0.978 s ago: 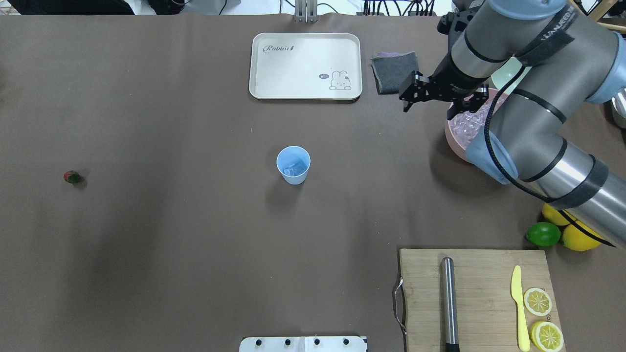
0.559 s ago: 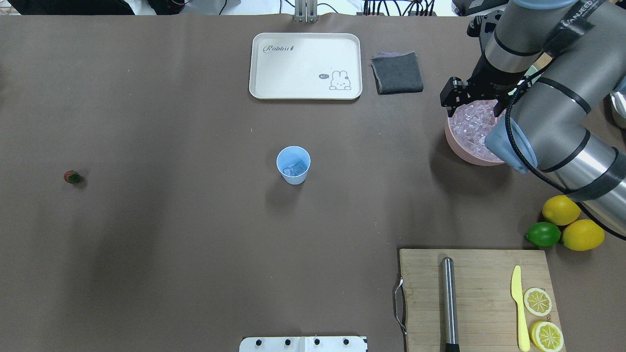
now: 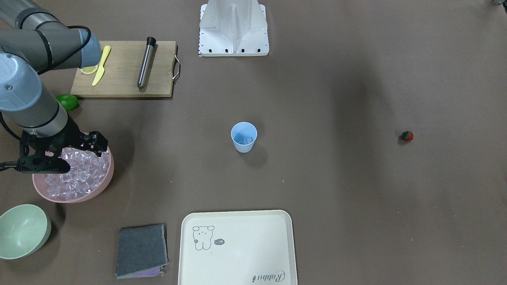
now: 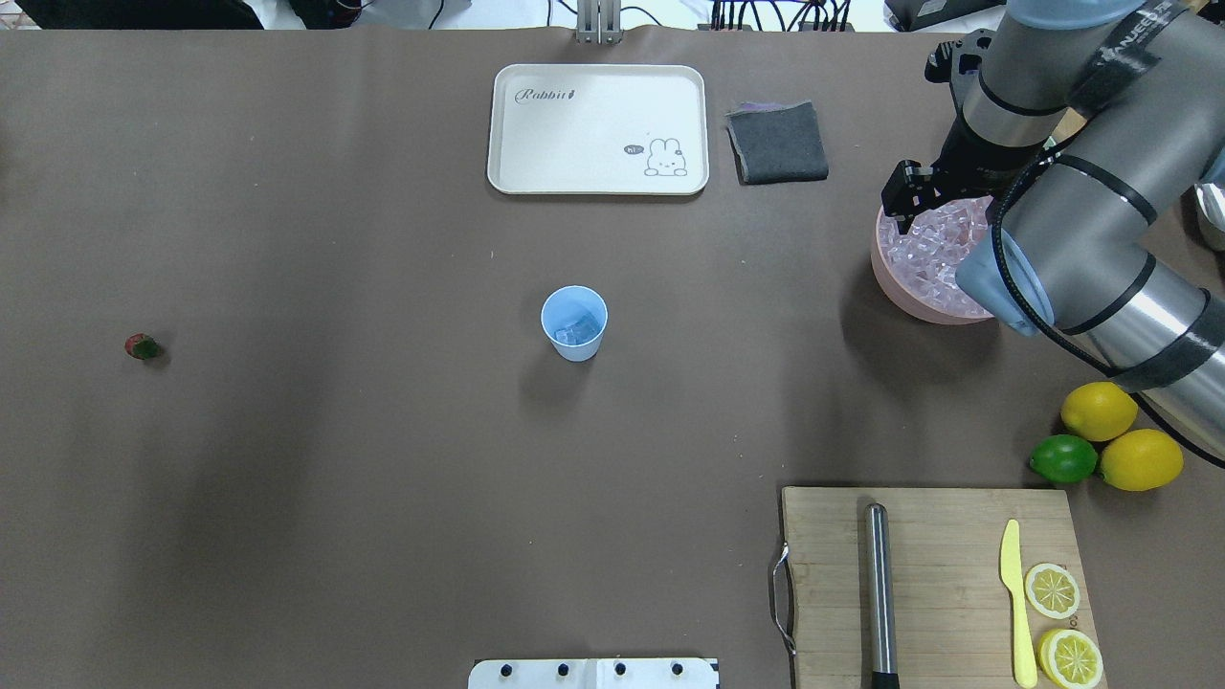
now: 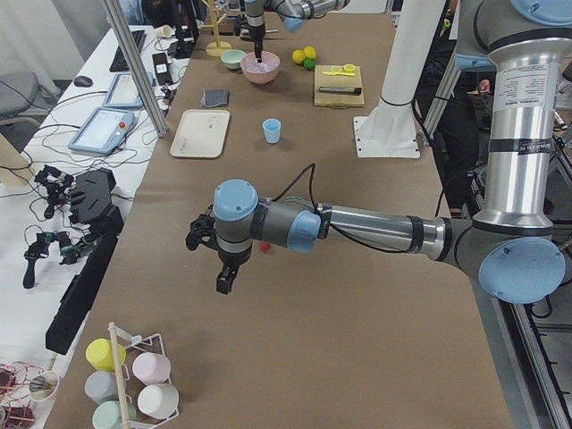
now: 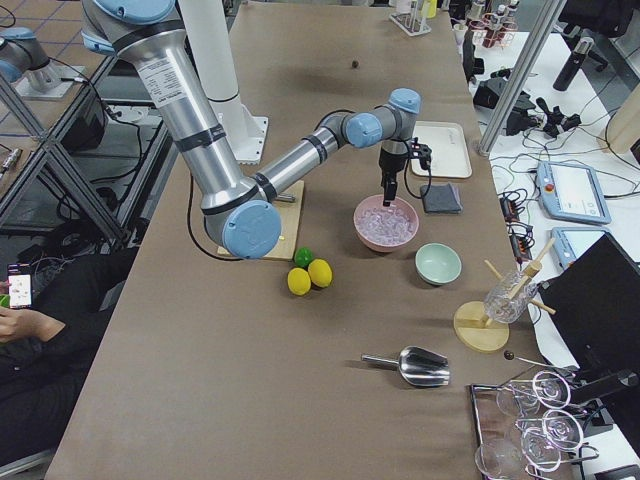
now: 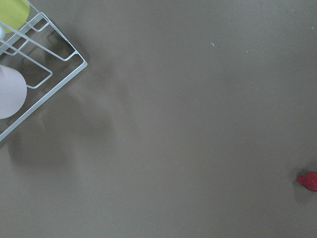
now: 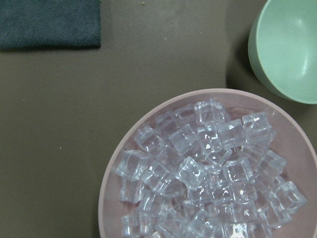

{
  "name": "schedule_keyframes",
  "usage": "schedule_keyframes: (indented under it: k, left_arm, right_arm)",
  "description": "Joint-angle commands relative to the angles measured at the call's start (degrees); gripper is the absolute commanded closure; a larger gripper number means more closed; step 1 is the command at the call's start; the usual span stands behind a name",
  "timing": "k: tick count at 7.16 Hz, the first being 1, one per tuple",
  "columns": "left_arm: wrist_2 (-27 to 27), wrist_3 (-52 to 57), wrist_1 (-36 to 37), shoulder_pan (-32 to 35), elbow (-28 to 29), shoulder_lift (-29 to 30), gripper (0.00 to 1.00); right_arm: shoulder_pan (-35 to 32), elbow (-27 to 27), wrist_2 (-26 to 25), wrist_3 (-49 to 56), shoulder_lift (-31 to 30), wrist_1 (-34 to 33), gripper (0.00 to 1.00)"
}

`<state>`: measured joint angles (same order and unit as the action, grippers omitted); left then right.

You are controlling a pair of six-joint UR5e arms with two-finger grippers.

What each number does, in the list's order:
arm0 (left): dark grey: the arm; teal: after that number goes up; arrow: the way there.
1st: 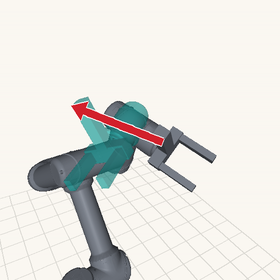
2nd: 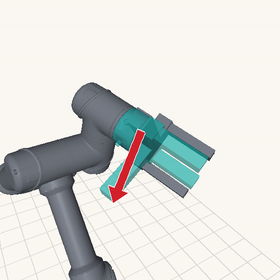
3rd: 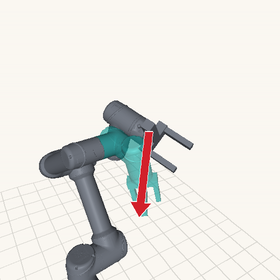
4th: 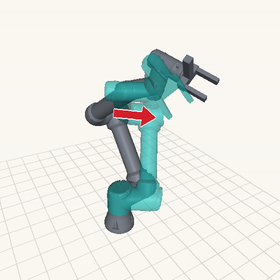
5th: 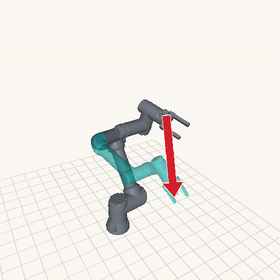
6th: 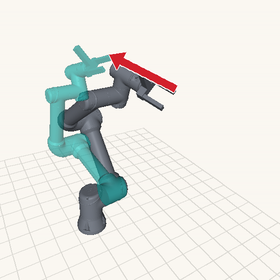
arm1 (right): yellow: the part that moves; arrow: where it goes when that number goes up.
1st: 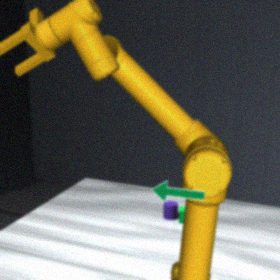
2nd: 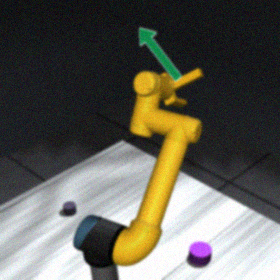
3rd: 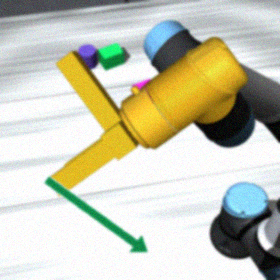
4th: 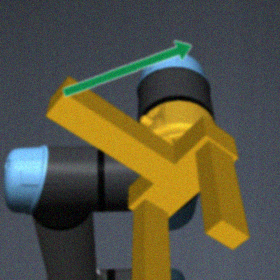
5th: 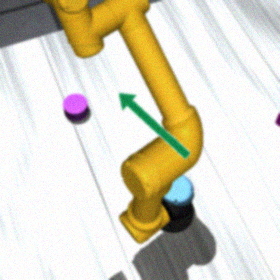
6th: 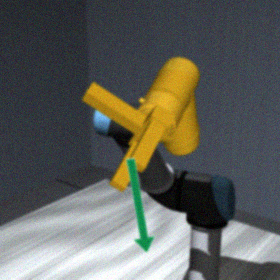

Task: Put ice and strawberries in cup
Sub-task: 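Lower the right gripper into the ice and grasp another cube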

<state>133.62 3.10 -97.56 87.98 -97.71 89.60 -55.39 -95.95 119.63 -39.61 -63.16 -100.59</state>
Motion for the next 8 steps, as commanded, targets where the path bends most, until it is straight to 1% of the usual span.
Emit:
schedule_keyframes:
  k: [1, 3, 5, 8]
  left_arm:
    - [0.07, -0.03, 0.0, 0.0, 0.06, 0.23, 0.02]
    - [0.07, -0.03, 0.0, 0.0, -0.03, 0.31, 0.02]
    - [0.07, -0.03, 0.0, 0.0, 0.06, 0.31, 0.02]
    - [-0.11, 0.06, 0.0, 0.0, 0.5, 0.31, 0.02]
  right_arm:
    - [-0.15, 2.95, -0.01, 0.15, -0.82, 3.73, 0.06]
    - [0.8, 4.97, -0.01, 0.15, -1.96, 4.71, 0.08]
    - [1.42, 5.24, -0.01, 0.06, -2.14, 4.71, 0.08]
    - [2.39, 5.33, -0.01, 0.15, -2.58, 4.62, 0.11]
